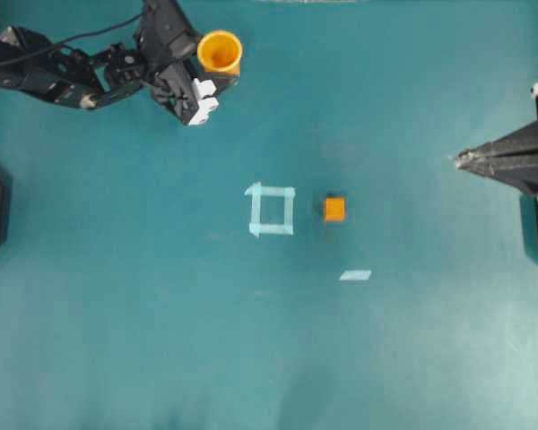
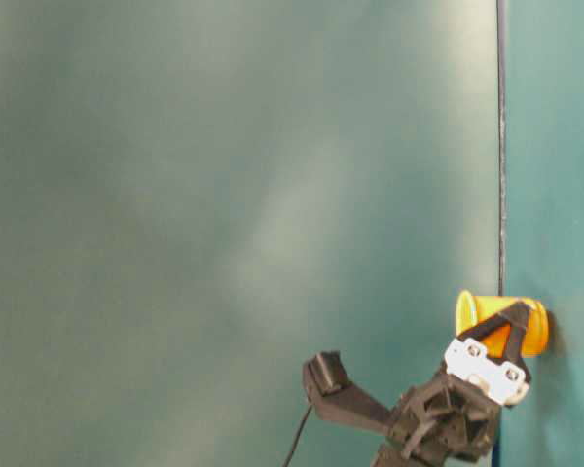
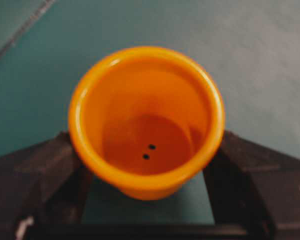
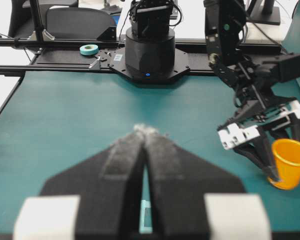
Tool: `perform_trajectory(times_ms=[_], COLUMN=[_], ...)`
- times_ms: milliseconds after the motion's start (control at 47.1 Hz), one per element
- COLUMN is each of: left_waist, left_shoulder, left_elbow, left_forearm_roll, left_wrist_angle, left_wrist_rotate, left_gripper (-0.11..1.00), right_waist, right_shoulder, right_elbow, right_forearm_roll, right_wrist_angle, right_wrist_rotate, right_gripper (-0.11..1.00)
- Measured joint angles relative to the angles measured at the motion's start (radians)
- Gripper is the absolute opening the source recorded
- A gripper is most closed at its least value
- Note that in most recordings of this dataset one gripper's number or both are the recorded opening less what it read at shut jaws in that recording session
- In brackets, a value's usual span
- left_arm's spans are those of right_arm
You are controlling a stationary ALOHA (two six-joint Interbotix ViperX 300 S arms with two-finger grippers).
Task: Move the cup backward with left arm.
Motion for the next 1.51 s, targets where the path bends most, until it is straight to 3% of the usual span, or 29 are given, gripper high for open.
perform_trajectory(times_ms=[531, 1507], left_waist=[0.089, 0.103], left_shoulder=[0.031, 0.032], left_elbow=[-0.048, -0.051], left_forearm_roll=[0.000, 0.002], left_wrist_angle=[0.051, 0.048], left_wrist_rotate=[0.026, 0.018], left_gripper=[0.62, 0.62], right_waist=[0.000, 0.000], right_shoulder=[0.002, 0.000], right_elbow=[-0.002, -0.005], right_forearm_roll=[0.000, 0.000], right_wrist_angle=[0.000, 0.000], right_wrist_rotate=[0.000, -0.002], right_gripper=[0.00, 0.00])
